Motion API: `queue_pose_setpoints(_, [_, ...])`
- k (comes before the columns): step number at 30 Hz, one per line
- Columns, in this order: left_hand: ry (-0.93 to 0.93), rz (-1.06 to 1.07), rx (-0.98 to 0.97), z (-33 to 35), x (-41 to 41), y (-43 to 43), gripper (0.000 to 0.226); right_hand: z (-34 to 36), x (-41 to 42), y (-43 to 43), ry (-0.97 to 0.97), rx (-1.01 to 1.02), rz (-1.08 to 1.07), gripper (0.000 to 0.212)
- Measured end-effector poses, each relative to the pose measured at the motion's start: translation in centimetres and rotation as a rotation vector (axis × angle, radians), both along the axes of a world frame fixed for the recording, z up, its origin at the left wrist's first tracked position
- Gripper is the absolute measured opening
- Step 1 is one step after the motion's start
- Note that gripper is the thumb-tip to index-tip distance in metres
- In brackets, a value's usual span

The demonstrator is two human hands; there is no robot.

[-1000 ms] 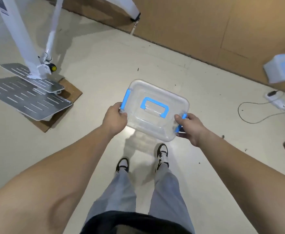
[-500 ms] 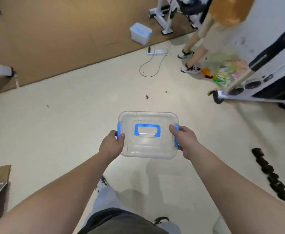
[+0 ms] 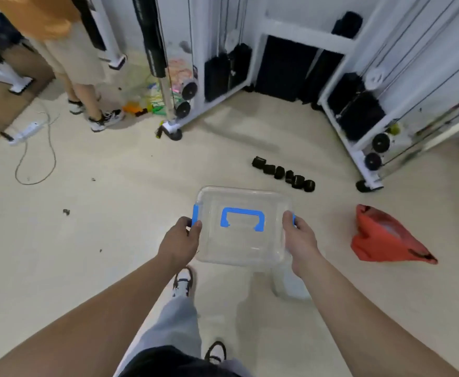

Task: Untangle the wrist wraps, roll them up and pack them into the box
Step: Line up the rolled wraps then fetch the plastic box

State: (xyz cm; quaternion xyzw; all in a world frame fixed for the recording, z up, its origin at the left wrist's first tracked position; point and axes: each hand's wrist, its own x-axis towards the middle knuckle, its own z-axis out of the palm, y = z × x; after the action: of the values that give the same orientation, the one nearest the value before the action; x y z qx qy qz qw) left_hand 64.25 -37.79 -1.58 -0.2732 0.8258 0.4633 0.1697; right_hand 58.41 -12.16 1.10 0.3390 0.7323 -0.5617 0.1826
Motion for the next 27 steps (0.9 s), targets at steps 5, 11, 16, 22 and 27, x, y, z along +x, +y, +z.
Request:
queue_pose_setpoints(5, [0.019, -0.247, -0.018, -1.1, -11.6, 7.3, 0.033, -0.8, -4.9, 7.6, 0.035, 0.019, -0.259, 0.035])
queue_pose_setpoints(11, [0.034, -0.515, -0.022, -0.8, -20.8, 20.0, 0.035, 0.3, -7.2, 18.1, 0.07, 0.124, -0.565, 0.032])
queue_pose_setpoints(16, [0.005, -0.581, 0.011, -1.3, -25.6, 30.2, 0.042, -0.4, -8.3, 28.8, 0.048, 0.029, -0.669, 0.047])
queue_pose_setpoints(22, [-0.052, -0.346, 0.12, -2.2, -29.1, 40.3, 0.04, -1.6, -12.4, 39.3, 0.028, -0.021, -0.653, 0.045])
queue_pose_setpoints(27, [-0.087, -0.224, 0.137, -1.7, -32.6, 43.2, 0.028, -2.8, -17.0, 44.2, -0.067, -0.069, -0.62, 0.046])
